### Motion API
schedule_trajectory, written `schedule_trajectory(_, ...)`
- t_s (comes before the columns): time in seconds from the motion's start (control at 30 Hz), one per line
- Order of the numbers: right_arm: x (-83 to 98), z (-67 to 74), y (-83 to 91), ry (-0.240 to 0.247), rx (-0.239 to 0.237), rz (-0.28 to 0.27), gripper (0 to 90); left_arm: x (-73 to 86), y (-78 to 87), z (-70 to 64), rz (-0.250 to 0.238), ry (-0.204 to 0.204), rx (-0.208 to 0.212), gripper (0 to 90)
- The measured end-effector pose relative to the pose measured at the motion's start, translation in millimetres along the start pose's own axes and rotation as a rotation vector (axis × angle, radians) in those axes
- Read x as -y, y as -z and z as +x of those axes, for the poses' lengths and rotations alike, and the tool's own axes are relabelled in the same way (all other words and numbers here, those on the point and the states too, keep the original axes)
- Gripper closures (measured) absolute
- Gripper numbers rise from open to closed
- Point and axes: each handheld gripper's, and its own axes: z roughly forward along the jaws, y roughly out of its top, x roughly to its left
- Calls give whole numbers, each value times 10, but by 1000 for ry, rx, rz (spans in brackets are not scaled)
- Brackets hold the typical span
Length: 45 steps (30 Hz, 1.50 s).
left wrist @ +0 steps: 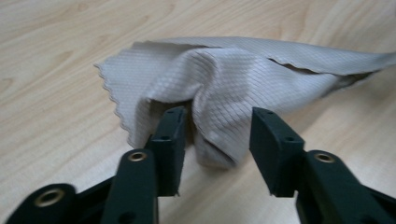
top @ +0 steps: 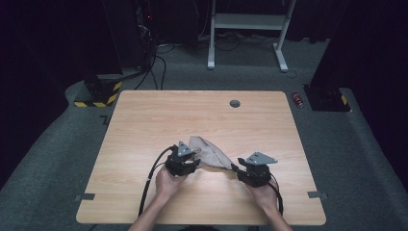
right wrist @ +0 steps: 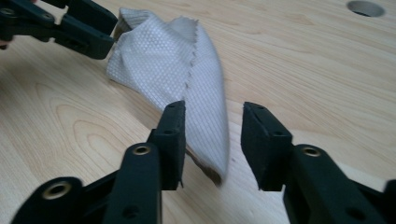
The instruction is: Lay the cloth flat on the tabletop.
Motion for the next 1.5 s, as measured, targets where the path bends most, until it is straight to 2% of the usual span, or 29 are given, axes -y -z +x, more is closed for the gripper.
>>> schedule_trajectory(0.1,-74,66,-105,48,0,31,536,36,11,-31,13,-8,-2,518)
schedule_trajectory(0.13,-99,92,-168,69,-7,55,518,70,-31,-44,33,-12,-7,517)
schedule_trajectory(0.17,-99,92,-168,69,-7,55,518,70,-31,-44,33,-12,-7,520)
schedule_trajectory(0.2,-124,130,-280,101,-1,104,500,83,-70,-46,44,-7,-8,556)
schedule_trajectory(0.23,-124,130,-280,101,-1,104,500,90,-91,-49,43,-5,-9,556)
schedule_trajectory(0.27,-127,131,-391,110,-3,162,622,94,-148,-51,33,-3,0,649)
schedule_trajectory(0.3,-127,131,-391,110,-3,162,622,94,-148,-51,33,-3,0,684)
schedule_trajectory(0.33,-121,103,-471,92,0,200,746,80,-194,-50,32,-3,9,734)
schedule_trajectory(0.37,-121,103,-471,92,0,200,746,80,-194,-50,32,-3,9,770)
schedule_trajectory(0.4,-120,76,-482,85,14,208,859,54,-211,-40,27,-6,14,820)
schedule_trajectory(0.43,-120,64,-476,84,15,209,876,37,-209,-38,24,-8,16,853)
schedule_trajectory(0.5,-122,48,-464,78,15,207,883,13,-203,-33,21,-18,16,877)
schedule_trajectory(0.53,-124,34,-449,69,17,200,886,-21,-175,-30,3,-23,17,877)
schedule_trajectory(0.67,-156,-54,-282,6,-31,134,877,-175,-24,23,-47,-28,18,885)
schedule_trajectory(0.77,-170,-67,-204,-3,-51,118,865,-256,35,61,-56,-39,-1,885)
schedule_trajectory(0.8,-166,-75,-176,1,-61,125,855,-325,59,118,-53,-39,-17,885)
schedule_trajectory(0.87,-158,-75,-175,3,-60,131,870,-348,51,161,-49,-24,-13,885)
schedule_trajectory(0.9,-117,-68,-206,19,-50,159,891,-356,8,202,-36,-19,-26,882)
schedule_trajectory(0.97,-100,-72,-225,26,-46,168,891,-349,-29,218,-25,-18,-37,879)
schedule_trajectory(1.03,-33,-97,-286,4,-35,202,890,-309,-79,206,-17,-19,-42,854)
schedule_trajectory(1.1,-16,-106,-295,-5,-33,215,884,-291,-89,190,-19,-23,-38,805)
schedule_trajectory(1.13,2,-107,-285,-12,-27,215,775,-257,-96,155,-9,-34,-39,759)
schedule_trajectory(1.17,2,-107,-285,-12,-27,215,775,-257,-96,155,-9,-34,-39,722)
schedule_trajectory(1.2,-22,-86,-226,0,-20,176,744,-234,-91,141,-5,-38,-44,680)
schedule_trajectory(1.23,-22,-86,-226,0,-20,176,744,-218,-87,136,-4,-39,-46,680)
schedule_trajectory(1.27,-75,-37,-164,21,-43,127,693,-186,-76,130,-2,-33,-44,631)
schedule_trajectory(1.33,-97,-9,-150,32,-49,115,663,-133,-56,135,8,-30,-48,609)
schedule_trajectory(1.4,-165,114,-190,61,-77,103,570,-63,-48,152,23,-13,-57,569)
schedule_trajectory(1.5,-182,204,-300,92,-96,110,530,-15,-77,180,45,-5,-42,611)
